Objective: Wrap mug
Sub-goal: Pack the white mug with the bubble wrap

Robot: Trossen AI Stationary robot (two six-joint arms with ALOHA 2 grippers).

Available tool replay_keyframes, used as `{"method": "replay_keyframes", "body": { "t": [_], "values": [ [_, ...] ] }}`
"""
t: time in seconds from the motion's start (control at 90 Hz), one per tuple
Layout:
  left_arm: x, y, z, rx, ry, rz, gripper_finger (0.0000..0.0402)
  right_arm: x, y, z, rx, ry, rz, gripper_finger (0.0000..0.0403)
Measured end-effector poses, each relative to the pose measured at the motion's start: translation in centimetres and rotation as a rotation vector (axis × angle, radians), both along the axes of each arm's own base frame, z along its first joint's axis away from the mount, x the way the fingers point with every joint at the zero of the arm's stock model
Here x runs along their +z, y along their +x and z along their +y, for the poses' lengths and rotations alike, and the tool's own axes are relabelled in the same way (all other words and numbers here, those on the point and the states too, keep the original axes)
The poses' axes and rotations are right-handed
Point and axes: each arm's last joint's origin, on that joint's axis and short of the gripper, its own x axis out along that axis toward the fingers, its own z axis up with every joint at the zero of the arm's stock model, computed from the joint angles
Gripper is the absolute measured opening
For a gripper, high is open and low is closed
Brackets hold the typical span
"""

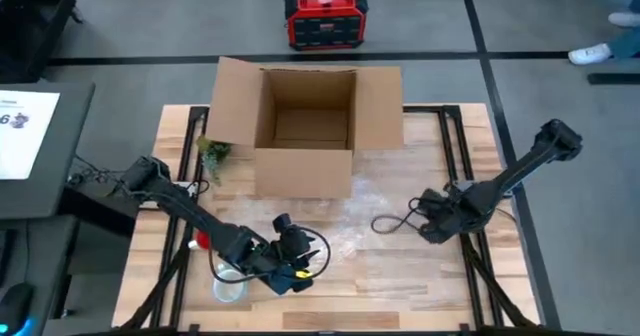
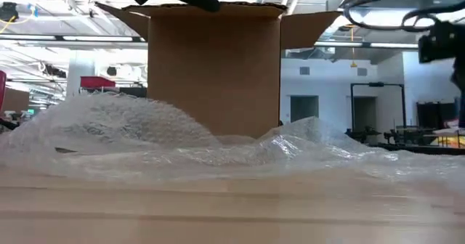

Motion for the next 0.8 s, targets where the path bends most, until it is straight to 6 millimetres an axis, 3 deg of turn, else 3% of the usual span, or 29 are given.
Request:
{"method": "replay_keyframes", "body": {
  "t": [0.1, 0.344, 0.589, 0.8],
  "values": [
    [-0.3, -0.2, -0.5, 0.003, -0.020, 0.001, 0.0122, 1.4, 1.7, 0.9, 0.050, 0.010, -0.137, 0.0000],
    [-2.4, -1.0, -1.5, 0.052, -0.069, 0.093, 0.0122, 0.1, 8.1, 3.5, 0.260, 0.074, -0.478, 0.0000],
    [-6.9, 1.3, -0.9, 0.116, -0.016, 0.162, 0.0122, -4.8, 12.7, 1.0, 0.170, 0.026, -0.398, 0.0000],
    [-10.4, 1.0, 0.5, 0.147, 0.006, 0.432, 0.0122, -8.0, 12.4, 0.4, 0.025, 0.051, -0.222, 0.0000]
  ]
}}
